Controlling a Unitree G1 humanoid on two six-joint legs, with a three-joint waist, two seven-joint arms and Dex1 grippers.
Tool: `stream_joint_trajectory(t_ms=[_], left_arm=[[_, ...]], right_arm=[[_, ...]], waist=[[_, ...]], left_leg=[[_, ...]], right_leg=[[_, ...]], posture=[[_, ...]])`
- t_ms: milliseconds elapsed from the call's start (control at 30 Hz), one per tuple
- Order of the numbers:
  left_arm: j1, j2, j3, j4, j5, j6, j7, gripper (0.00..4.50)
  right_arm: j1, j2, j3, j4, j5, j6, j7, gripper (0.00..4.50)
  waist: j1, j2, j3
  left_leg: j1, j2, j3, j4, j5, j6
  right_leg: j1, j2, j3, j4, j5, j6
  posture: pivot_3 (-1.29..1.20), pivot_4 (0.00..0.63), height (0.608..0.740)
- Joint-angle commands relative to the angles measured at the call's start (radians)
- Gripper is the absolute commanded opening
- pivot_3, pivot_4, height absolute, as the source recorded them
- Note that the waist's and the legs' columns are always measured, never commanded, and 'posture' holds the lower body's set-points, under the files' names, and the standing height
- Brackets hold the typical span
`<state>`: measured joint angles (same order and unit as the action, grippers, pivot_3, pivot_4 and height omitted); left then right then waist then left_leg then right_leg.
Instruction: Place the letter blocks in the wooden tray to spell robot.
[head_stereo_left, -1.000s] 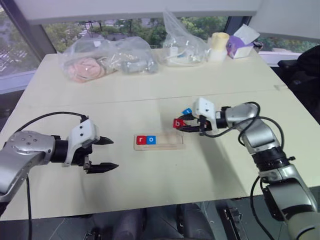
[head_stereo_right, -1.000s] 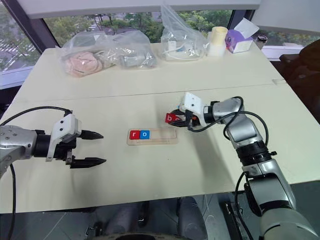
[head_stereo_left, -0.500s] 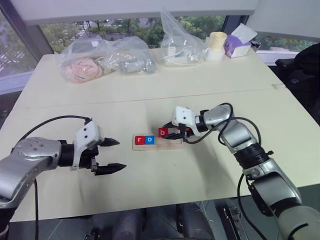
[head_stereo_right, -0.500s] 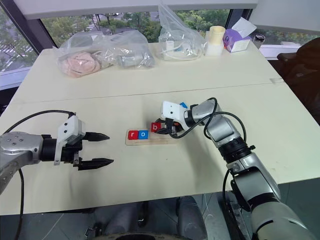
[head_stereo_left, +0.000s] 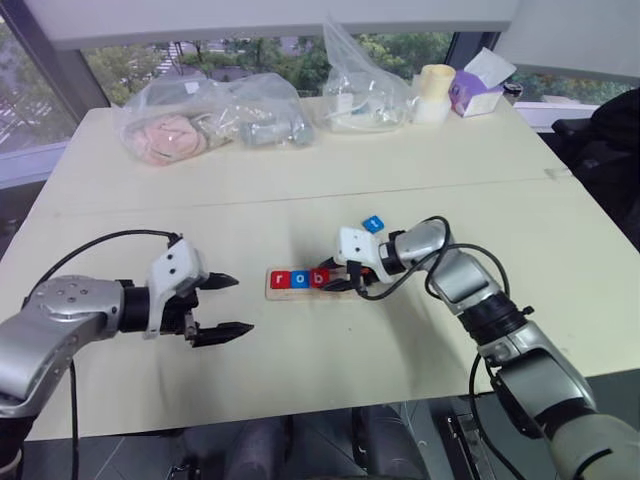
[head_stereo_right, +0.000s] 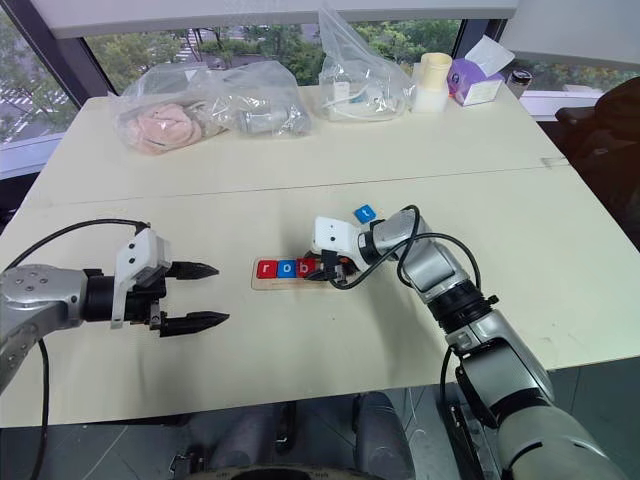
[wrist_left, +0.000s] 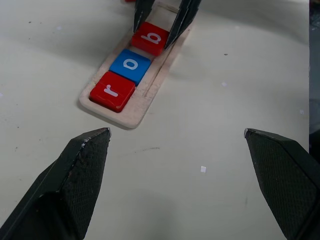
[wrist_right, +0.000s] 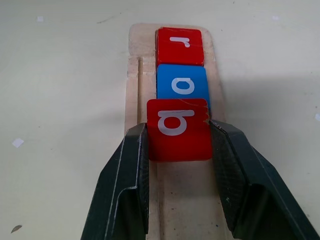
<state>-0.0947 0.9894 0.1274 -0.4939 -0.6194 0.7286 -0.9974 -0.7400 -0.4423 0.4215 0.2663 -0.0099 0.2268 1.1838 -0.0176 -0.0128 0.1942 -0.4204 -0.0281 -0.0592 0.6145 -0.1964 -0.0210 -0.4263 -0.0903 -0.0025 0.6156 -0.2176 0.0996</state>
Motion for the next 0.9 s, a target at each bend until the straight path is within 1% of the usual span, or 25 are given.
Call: stream_joint_trajectory(t_ms=[33,67,133,167,200,267,300,500,600,633,767,900], left_arm=[[-0.018,-0.005,-0.006,-0.016,0.007,-0.014,0.006,4.50],[-0.018,-0.006,-0.006,-0.015,0.008,-0.015,0.006,4.50],[-0.021,-0.008,-0.008,-0.014,0.009,-0.015,0.007,4.50],[-0.022,-0.008,-0.009,-0.014,0.009,-0.014,0.008,4.50],[-0.023,-0.009,-0.009,-0.014,0.009,-0.014,0.009,4.50],[-0.025,-0.010,-0.012,-0.014,0.009,-0.014,0.011,4.50],[-0.025,-0.011,-0.013,-0.014,0.009,-0.014,0.012,4.50],[-0.030,-0.013,-0.013,-0.012,0.010,-0.016,0.018,4.50],[-0.046,-0.036,0.005,-0.003,0.012,-0.030,0.044,4.50],[-0.064,-0.057,0.015,0.007,0.010,-0.034,0.066,4.50],[-0.117,-0.132,0.048,0.003,-0.034,-0.018,0.133,4.50],[-0.153,-0.168,0.030,-0.002,-0.039,-0.012,0.162,4.50]], right_arm=[[-0.007,0.009,-0.008,-0.031,-0.007,-0.024,-0.013,1.14],[-0.007,0.010,-0.008,-0.027,-0.010,-0.029,-0.016,1.14],[-0.008,0.010,-0.008,-0.020,-0.013,-0.036,-0.017,2.18],[-0.010,0.013,-0.011,-0.016,-0.013,-0.038,-0.024,2.48],[-0.012,0.016,-0.014,-0.015,-0.011,-0.035,-0.025,3.11],[-0.014,0.024,-0.025,-0.023,0.001,-0.018,-0.031,4.11],[-0.015,0.027,-0.032,-0.031,0.011,-0.006,-0.029,4.45],[-0.025,0.043,-0.103,-0.057,0.050,0.052,-0.088,4.45],[-0.029,0.044,-0.185,-0.072,0.063,0.110,-0.191,4.45],[-0.022,0.036,-0.218,-0.087,0.062,0.139,-0.235,4.45],[0.065,0.020,-0.327,-0.240,0.066,0.382,-0.393,4.45],[0.156,0.049,-0.360,-0.386,0.065,0.576,-0.513,4.45]], waist=[[0.000,0.000,0.000],[0.000,0.000,0.000],[0.000,0.000,0.000],[0.000,0.000,0.000],[0.000,0.000,0.000],[0.000,0.000,0.000],[0.000,0.000,0.000],[0.001,0.000,0.000],[0.003,0.000,0.000],[0.005,0.000,0.000],[0.008,-0.001,-0.001],[0.004,-0.001,-0.001]], left_leg=[[0.000,0.000,0.000,0.000,0.000,0.000],[0.000,0.000,0.000,0.000,0.000,0.000],[0.000,0.000,0.000,0.000,0.000,0.000],[0.000,0.000,0.000,0.000,0.000,0.000],[0.000,0.001,0.000,0.000,0.000,0.000],[0.000,0.001,0.000,0.000,0.000,0.000],[0.000,0.001,0.000,0.000,0.000,0.000],[0.000,0.001,0.000,0.000,0.000,0.000],[0.000,0.001,0.000,0.000,0.000,0.000],[0.000,0.001,0.000,0.000,0.000,0.000],[0.000,0.001,-0.001,0.000,0.000,0.000],[0.000,0.001,-0.001,0.000,0.000,0.000]], right_leg=[[0.000,0.000,0.000,0.000,0.000,0.000],[0.000,0.000,0.000,0.000,0.000,0.000],[0.000,0.001,0.000,0.000,0.000,0.000],[0.000,0.001,0.000,0.000,0.000,0.000],[0.000,0.001,0.000,0.000,0.000,0.000],[0.000,0.001,0.000,0.000,0.000,0.000],[0.000,0.001,0.000,0.000,0.000,0.000],[0.000,0.002,0.000,0.000,0.000,-0.001],[0.000,0.002,0.000,0.000,0.000,-0.001],[0.000,0.002,0.000,0.000,0.000,-0.001],[0.000,0.002,0.000,0.000,0.000,-0.001],[0.000,0.002,0.000,0.001,0.001,-0.001]], posture=[[0.00,0.150,0.740],[0.00,0.150,0.740],[0.00,0.150,0.740],[0.00,0.150,0.740],[0.00,0.150,0.740],[0.00,0.150,0.740],[0.00,0.150,0.740],[0.00,0.150,0.740],[0.00,0.150,0.740],[0.00,0.150,0.740],[0.00,0.150,0.740],[0.00,0.150,0.740]])
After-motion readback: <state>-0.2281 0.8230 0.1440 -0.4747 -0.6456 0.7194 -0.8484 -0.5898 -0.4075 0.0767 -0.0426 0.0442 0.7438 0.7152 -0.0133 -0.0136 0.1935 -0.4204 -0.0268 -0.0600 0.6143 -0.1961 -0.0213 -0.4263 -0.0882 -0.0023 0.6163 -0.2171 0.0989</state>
